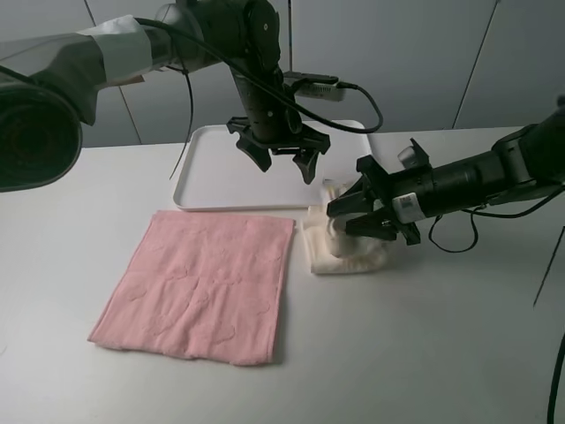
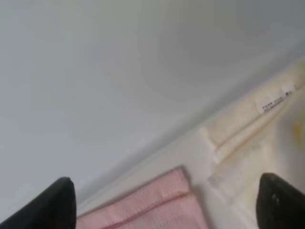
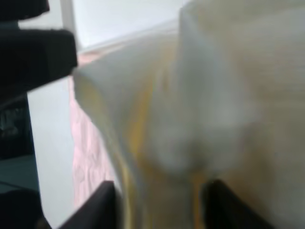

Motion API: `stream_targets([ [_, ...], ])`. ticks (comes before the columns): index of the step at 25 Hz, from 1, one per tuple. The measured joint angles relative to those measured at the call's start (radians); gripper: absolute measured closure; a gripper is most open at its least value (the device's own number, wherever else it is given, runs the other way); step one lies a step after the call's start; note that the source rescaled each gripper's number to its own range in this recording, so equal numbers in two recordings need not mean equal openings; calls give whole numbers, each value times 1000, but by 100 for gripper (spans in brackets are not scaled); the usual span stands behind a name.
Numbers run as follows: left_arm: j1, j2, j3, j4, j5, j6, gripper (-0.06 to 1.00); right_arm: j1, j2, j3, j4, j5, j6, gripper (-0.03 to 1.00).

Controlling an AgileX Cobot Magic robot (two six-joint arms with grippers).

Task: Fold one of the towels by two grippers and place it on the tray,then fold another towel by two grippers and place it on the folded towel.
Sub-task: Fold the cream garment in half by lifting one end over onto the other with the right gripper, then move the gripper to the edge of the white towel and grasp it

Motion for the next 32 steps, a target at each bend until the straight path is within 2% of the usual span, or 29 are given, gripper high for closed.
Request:
stream_targets([
  [3, 24, 0, 0, -24, 0, 10, -4, 7, 0, 0, 13, 7, -4, 35],
  [12, 77, -21, 0, -49, 0, 35, -4, -51, -80, -39, -1, 32, 9, 35],
  [14, 81, -33, 0, -54, 0, 35, -4, -68, -110, -81, -66, 32, 50, 35],
  [18, 81, -37, 0, -54, 0, 41, -4, -84, -122, -140, -300, -34, 200, 34],
  [21, 81, -37, 0, -54, 0, 50, -4, -86, -122, -139, -427, -72, 274, 34],
  [28, 81, -37, 0, -54, 0, 60, -4, -88, -117, -144, -538, -87, 354, 34],
  [32, 81, -37, 0, -54, 0, 60, -4, -88, -56, -146, -541, -87, 382, 27],
])
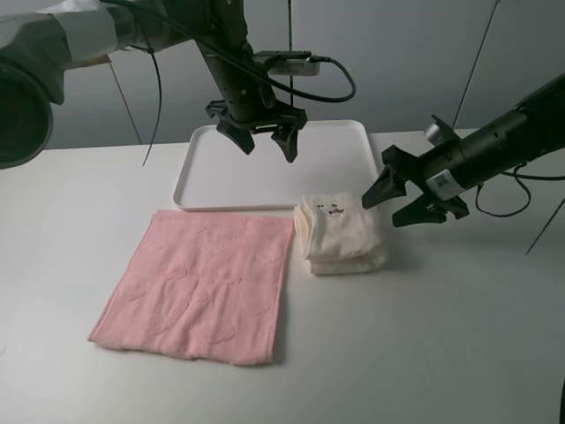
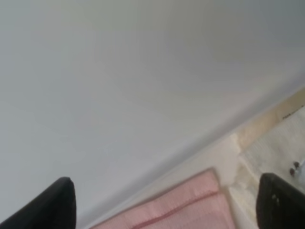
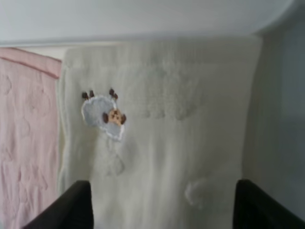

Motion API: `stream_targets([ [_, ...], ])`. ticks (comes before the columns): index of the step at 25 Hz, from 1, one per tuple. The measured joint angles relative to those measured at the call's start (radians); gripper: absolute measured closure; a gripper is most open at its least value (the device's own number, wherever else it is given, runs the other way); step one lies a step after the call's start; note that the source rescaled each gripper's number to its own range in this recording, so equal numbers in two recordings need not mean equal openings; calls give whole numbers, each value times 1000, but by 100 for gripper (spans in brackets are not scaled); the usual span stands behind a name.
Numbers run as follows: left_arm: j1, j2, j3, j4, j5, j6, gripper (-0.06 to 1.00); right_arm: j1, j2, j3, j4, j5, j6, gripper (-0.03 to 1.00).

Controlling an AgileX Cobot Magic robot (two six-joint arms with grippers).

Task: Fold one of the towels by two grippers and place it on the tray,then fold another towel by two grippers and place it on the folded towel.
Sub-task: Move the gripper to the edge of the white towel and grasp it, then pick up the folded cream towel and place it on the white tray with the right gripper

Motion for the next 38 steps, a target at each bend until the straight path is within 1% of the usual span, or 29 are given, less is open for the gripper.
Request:
stream_targets([
  [2, 0, 0, 0, 0, 0, 1, -4, 0, 32, 0, 0, 0, 0, 25],
  [8, 0, 0, 0, 0, 0, 5, -4, 0, 81, -2, 10, 5, -27, 25],
  [12, 0, 0, 0, 0, 0, 7, -4, 2, 103, -3, 55, 21, -53, 25],
  [14, 0, 0, 0, 0, 0, 9, -4, 10, 106, -4, 61, 24, -65, 26],
  [16, 0, 0, 0, 0, 0, 16, -4, 27, 106, -4, 61, 6, -75, 31],
  [18, 0, 0, 0, 0, 0, 18, -4, 44, 106, -4, 61, -20, -84, 41],
  [20, 0, 0, 0, 0, 0, 22, -4, 51, 106, -4, 61, -45, -91, 54],
  [24, 0, 0, 0, 0, 0, 45, -4, 55, 106, -4, 63, -56, -132, 87],
  [26, 0, -2, 4, 0, 0, 61, -4, 55, 106, -4, 81, -56, -153, 87],
  [29, 3, -26, 47, 0, 0, 95, -4, 55, 104, -4, 114, -47, -171, 87],
  [31, 9, -43, 75, 0, 2, 109, -4, 55, 88, -4, 137, -26, -176, 87],
  [34, 38, -71, 102, -3, 2, 111, -4, 55, 38, -40, 142, 37, -171, 87],
  [36, 63, -95, 118, -18, 2, 128, -4, 55, 2, -89, 114, 75, -111, 87],
  [38, 93, -127, 131, -52, 2, 157, -4, 55, -14, -159, 54, 112, -24, 87],
])
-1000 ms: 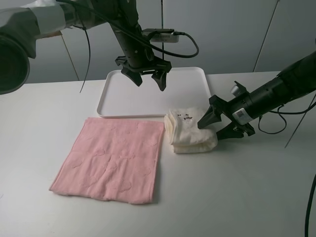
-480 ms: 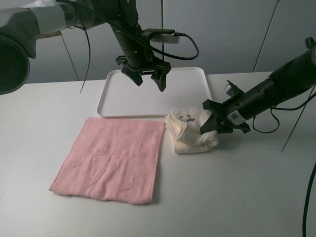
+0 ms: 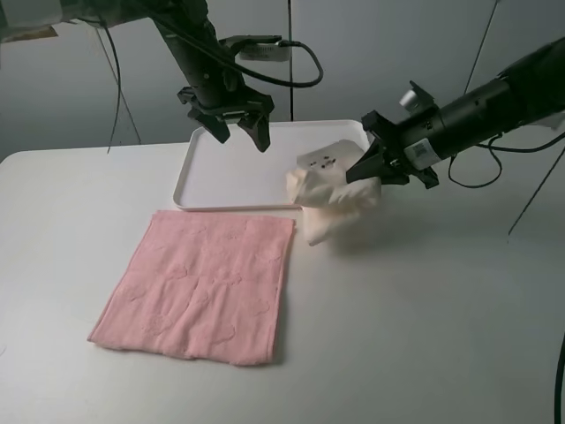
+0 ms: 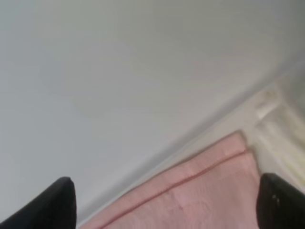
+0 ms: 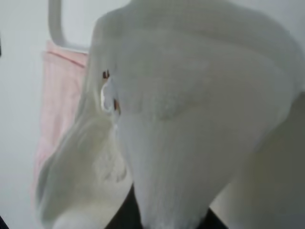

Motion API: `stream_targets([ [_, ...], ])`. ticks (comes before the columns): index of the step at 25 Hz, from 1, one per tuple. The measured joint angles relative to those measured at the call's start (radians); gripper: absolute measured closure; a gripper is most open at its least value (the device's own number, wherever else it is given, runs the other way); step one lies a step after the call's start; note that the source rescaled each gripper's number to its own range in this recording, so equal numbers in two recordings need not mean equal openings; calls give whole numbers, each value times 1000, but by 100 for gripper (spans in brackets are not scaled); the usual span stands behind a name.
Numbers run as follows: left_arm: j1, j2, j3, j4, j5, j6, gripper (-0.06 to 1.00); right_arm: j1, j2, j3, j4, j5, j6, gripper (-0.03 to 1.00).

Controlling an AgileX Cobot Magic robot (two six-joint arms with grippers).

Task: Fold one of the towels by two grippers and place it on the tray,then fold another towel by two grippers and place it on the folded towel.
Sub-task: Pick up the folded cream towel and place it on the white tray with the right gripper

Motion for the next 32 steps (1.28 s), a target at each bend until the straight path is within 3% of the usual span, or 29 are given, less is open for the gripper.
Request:
stream_targets([
  [5, 57, -80, 36, -52, 0, 37, -4, 2, 5, -217, -159, 60, 182, 87],
  [13, 81, -150, 193, -56, -2, 87, -4, 30, 190, -581, -166, 170, 336, 87],
  [23, 119, -247, 280, -51, 0, 110, -4, 123, 491, -990, 55, 185, 404, 87],
  [27, 126, -249, 280, -32, 0, 112, -4, 132, 585, -1036, 136, 171, 388, 87],
  [32, 127, -249, 280, -18, 0, 112, -4, 133, 668, -1037, 120, 131, 339, 87],
])
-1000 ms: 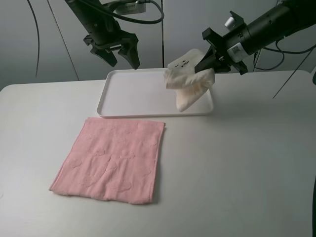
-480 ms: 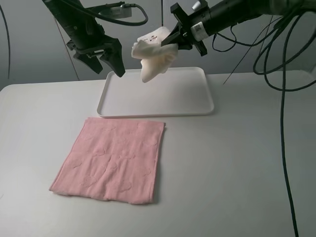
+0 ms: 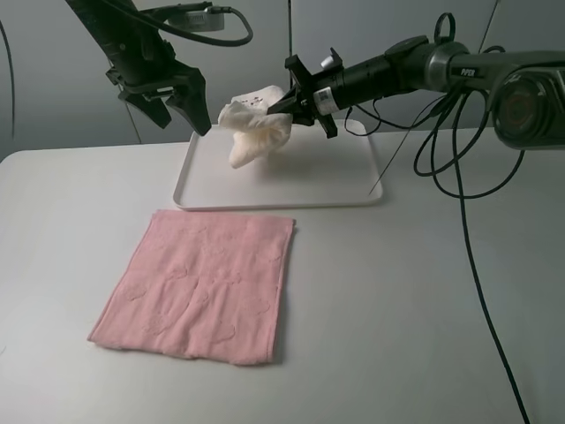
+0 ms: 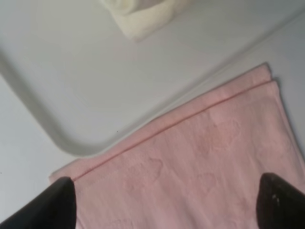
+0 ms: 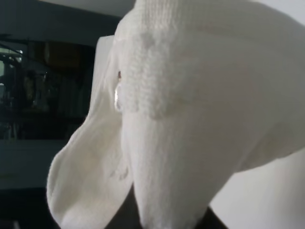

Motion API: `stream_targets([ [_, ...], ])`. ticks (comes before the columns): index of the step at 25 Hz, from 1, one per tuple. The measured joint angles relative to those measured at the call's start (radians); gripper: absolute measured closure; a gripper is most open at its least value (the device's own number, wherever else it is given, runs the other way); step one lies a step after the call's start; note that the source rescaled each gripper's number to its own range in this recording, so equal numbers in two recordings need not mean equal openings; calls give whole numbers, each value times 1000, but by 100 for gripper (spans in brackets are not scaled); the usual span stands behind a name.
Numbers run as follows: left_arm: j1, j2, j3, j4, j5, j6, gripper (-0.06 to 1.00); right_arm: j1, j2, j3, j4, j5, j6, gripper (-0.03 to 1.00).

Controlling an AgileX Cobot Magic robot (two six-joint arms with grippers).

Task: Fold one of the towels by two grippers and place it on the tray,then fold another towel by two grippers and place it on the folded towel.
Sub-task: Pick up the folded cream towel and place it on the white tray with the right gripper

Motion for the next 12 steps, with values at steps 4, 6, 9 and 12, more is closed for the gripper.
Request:
stream_targets([
  [4, 0, 0, 0, 2, 0, 0, -4, 0, 30, 0, -80, -17, -11, 87],
  [6, 0, 0, 0, 2, 0, 0, -4, 0, 30, -1, -172, -22, 11, 87],
  [9, 0, 0, 0, 2, 0, 0, -4, 0, 30, -1, -297, -29, 61, 74],
  [12, 0, 0, 0, 2, 0, 0, -4, 0, 30, -1, -335, -8, 74, 34],
])
